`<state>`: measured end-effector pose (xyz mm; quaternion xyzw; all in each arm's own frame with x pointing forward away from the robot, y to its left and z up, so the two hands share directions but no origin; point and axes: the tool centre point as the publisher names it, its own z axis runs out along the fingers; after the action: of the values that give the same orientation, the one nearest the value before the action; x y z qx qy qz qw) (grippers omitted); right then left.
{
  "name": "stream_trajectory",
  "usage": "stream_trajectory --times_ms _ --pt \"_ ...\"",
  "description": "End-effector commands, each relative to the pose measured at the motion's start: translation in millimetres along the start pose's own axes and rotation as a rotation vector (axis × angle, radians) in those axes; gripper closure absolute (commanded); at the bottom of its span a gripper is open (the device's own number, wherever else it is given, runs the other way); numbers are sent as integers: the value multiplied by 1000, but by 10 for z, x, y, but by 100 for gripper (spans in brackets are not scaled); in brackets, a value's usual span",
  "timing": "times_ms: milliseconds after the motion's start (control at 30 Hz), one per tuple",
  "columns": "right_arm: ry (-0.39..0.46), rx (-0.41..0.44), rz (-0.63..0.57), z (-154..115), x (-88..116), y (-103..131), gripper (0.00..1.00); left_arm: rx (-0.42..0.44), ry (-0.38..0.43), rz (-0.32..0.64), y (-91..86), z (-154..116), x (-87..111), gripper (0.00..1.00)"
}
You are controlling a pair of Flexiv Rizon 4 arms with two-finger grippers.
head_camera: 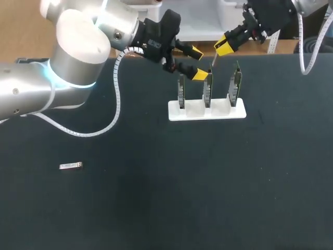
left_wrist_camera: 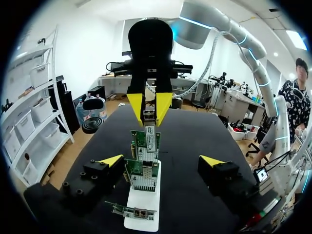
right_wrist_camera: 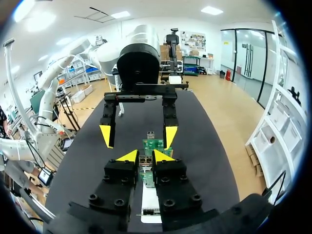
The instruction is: Pick up the optical module with the left hand, and insert it into the network port with the right hand.
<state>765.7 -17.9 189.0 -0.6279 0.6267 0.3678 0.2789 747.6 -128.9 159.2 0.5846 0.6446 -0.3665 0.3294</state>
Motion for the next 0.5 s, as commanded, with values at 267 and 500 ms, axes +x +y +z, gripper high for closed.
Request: stream_trajectory --times_ms 267,500 --pt "-5 7 -3 -14 10 12 100 0 18 -9 51 22 -35 0" --pt "0 1 -6 -15 6 1 100 0 23 -14 69 34 -31 0"
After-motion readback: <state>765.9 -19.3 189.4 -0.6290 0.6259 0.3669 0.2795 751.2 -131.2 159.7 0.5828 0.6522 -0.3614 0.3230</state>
